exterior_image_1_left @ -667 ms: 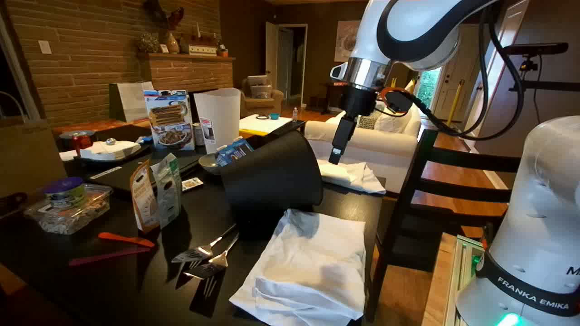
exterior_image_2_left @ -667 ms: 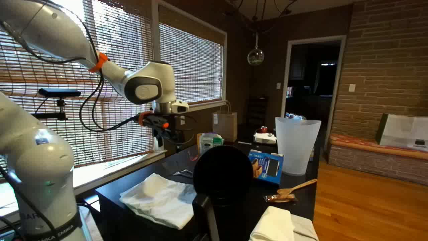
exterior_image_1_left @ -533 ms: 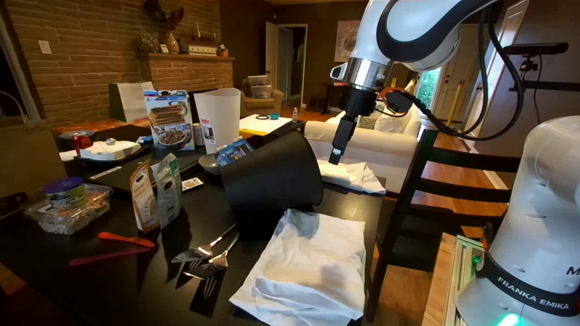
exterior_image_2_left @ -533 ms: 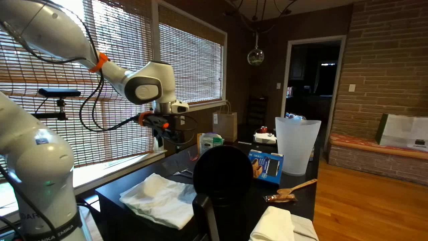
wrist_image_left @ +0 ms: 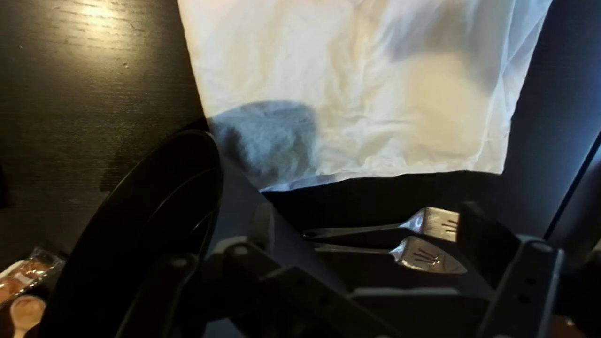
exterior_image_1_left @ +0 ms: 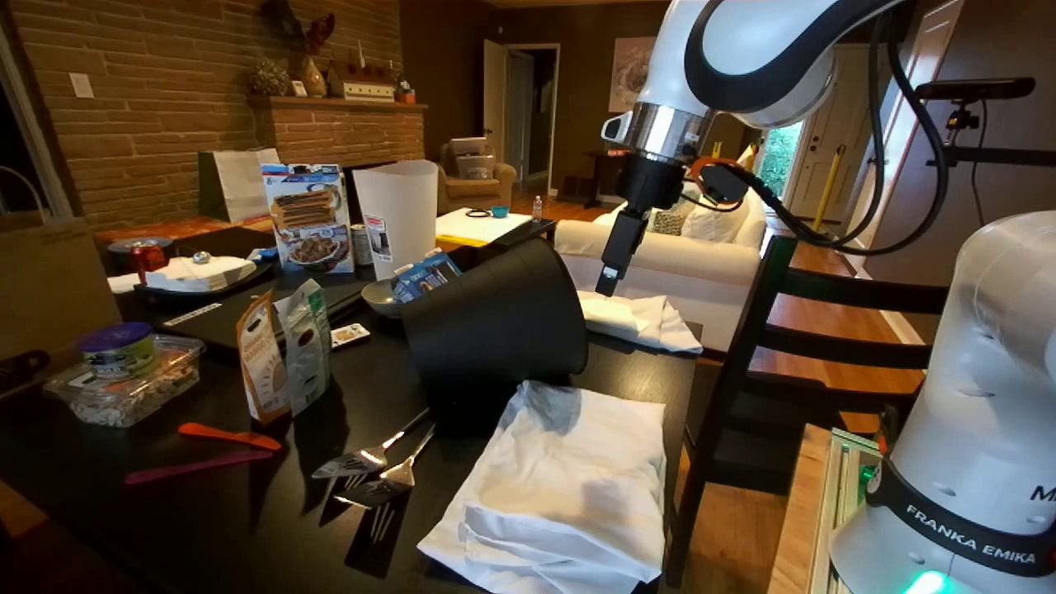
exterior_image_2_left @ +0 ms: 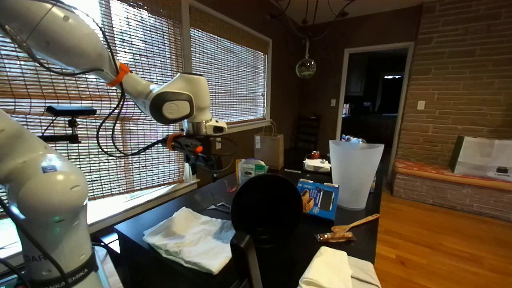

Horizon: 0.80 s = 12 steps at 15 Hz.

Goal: Position the black bin upright

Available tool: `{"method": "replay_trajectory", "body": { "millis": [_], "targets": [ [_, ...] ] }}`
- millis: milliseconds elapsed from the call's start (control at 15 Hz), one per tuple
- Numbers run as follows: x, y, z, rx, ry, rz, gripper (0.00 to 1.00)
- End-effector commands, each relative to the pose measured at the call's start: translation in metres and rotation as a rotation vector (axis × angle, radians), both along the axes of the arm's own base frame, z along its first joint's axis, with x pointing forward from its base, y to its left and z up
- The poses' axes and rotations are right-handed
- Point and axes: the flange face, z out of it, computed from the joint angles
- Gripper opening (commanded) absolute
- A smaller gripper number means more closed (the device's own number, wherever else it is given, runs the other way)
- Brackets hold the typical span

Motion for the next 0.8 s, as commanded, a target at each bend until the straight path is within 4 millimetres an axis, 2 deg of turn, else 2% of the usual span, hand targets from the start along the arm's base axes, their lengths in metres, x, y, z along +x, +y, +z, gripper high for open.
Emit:
{"method": "replay_trajectory", "body": {
  "millis": [0, 200, 400, 533, 733],
  "targets": [
    [0.026, -0.03, -0.009, -0.056, -0.091, -0.159, 1.0],
    [0.046, -0.062, -0.013, -0.091, -0.161, -0.309, 1.0],
    [0.067, -0.087, -0.026, -0.079, -0.125, -0.457, 1.0],
    [0.082, -0.095, -0.034, -0.051, -0.088, -0.521, 1.0],
    [0.1, -0.095, -0.038, 0.009, -0.056, -0.577, 1.0]
  ]
}}
